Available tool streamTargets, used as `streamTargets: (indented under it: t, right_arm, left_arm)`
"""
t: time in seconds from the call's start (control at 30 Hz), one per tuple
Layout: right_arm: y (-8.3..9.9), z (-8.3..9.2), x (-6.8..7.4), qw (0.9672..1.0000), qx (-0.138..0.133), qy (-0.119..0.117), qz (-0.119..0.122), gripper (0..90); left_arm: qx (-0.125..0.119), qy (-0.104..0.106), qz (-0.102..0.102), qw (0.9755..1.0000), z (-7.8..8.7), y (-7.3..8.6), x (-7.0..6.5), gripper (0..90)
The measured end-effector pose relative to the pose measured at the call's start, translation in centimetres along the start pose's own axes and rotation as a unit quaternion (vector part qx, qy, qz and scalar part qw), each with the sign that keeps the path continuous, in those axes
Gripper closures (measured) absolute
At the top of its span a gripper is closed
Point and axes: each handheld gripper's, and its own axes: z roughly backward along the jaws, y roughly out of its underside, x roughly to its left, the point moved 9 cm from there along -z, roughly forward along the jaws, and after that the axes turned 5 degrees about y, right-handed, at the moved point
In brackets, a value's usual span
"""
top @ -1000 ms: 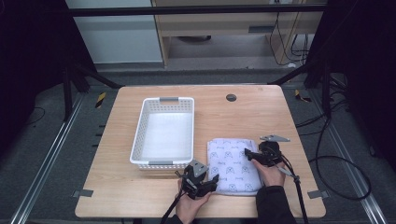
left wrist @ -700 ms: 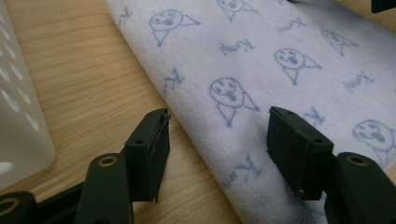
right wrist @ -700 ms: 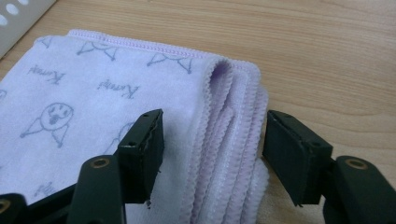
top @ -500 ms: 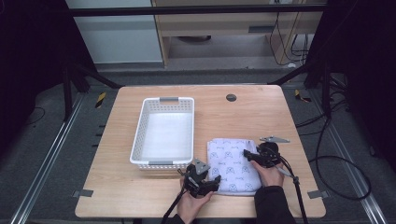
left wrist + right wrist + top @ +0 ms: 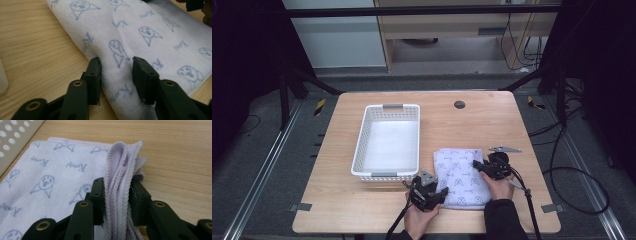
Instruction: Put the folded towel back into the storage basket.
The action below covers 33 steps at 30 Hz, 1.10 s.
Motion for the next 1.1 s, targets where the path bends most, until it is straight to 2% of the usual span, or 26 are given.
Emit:
streamTargets:
  t: [0.1, 0.17, 0.37, 0.47, 0.53, 0.7, 0.73, 1.1]
  right_arm:
    - [-0.1, 0.1, 0.0, 1.0000, -0.002, -0.003, -0.005, 72.4]
    - [-0.2, 0.3, 0.0, 0.9999, -0.006, -0.006, -0.007, 73.0]
    - [-0.8, 1.3, 0.4, 0.9997, -0.022, -0.009, -0.005, 73.5]
    - [-1.8, 2.7, 1.2, 0.9991, -0.037, -0.018, -0.001, 73.7]
    - [-2.2, 3.4, 1.5, 0.9988, -0.045, -0.019, 0.002, 73.7]
    - [-3.1, 4.8, 2.1, 0.9979, -0.061, -0.019, 0.008, 73.8]
    - [-3.6, 5.4, 2.5, 0.9972, -0.071, -0.019, 0.013, 73.8]
    - [-5.6, 7.2, 3.8, 0.9945, -0.101, -0.016, 0.022, 73.7]
  left_arm:
    - [-0.003, -0.003, 0.001, 1.0000, 0.1, -0.1, -0.1, 70.1]
    - [-0.003, 0.002, 0.009, 1.0000, 0.2, -0.2, -0.1, 71.9]
    - [-0.009, 0.008, 0.010, 0.9999, 0.8, -0.5, -0.3, 73.5]
    - [-0.017, 0.008, 0.005, 0.9998, 1.4, -0.9, -0.5, 73.6]
    - [-0.026, 0.005, -0.008, 0.9996, 2.3, -1.6, -0.7, 73.6]
    - [-0.038, 0.007, -0.016, 0.9991, 3.4, -2.5, -1.0, 73.6]
    - [-0.043, 0.005, -0.021, 0.9988, 4.0, -3.0, -1.1, 73.6]
    - [-0.063, 0.000, -0.036, 0.9974, 5.9, -5.1, -1.0, 73.6]
